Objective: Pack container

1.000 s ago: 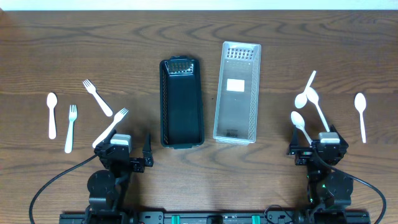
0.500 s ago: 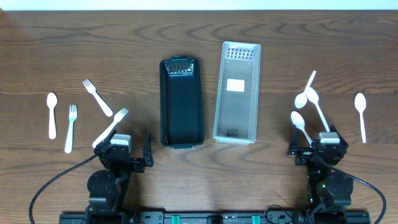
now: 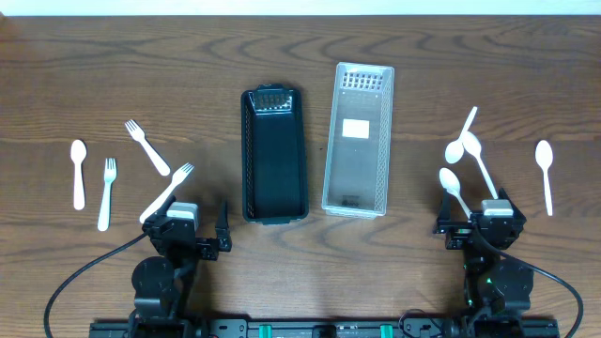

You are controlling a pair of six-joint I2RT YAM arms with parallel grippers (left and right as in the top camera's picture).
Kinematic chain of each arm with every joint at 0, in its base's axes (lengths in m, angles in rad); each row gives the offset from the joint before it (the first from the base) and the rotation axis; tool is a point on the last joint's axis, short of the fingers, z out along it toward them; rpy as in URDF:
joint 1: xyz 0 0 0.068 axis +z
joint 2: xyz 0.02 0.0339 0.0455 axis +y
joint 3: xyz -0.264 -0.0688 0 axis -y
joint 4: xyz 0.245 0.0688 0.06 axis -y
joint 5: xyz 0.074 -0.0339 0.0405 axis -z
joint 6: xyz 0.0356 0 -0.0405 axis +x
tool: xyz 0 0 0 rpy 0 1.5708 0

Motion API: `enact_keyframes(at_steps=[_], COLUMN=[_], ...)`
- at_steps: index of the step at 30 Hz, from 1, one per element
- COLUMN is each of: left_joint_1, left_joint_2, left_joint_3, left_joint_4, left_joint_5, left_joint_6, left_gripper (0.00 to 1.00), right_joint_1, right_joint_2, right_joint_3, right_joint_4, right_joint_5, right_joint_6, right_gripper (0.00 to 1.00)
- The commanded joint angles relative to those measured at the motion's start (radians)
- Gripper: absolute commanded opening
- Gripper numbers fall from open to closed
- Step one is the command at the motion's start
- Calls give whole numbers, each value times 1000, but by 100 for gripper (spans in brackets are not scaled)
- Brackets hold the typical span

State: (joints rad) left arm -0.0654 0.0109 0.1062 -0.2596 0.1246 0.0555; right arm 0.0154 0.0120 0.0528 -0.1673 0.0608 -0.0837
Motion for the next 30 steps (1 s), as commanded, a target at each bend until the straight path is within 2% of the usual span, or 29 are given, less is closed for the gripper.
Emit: enact_keyframes(at_steps=[1,18,20,22,25,28,30], left_joint_1=[3,3,3,3,3,3,3], left_joint_2=[-7,-7,-7,-7,10,95,218], left_joint_3=[-21,-21,-21,-21,39,158,281], left_joint_4=[-13,28,31,58,85,85,83], left_joint_5=[-5,-5,-13,-12,-12,-13,-13], left_joint_6=[-4,-4,-1,-62,-185,-180,-149], left_gripper=[98,98,98,98,98,98,98], right_joint_1=[5,5,5,5,5,5,4], right_joint_2=[-2,-2,-2,-2,10,72,177], right_joint_3=[-4,-4,-3,2,45,158,271], right_joint_4=[-1,2,3,19,39,40,28], right_joint_5=[10,2,-37,-111,-144,-124,-117], right_joint_6=[8,16,77,139,229,216,163], right_gripper=[99,99,99,99,99,99,99])
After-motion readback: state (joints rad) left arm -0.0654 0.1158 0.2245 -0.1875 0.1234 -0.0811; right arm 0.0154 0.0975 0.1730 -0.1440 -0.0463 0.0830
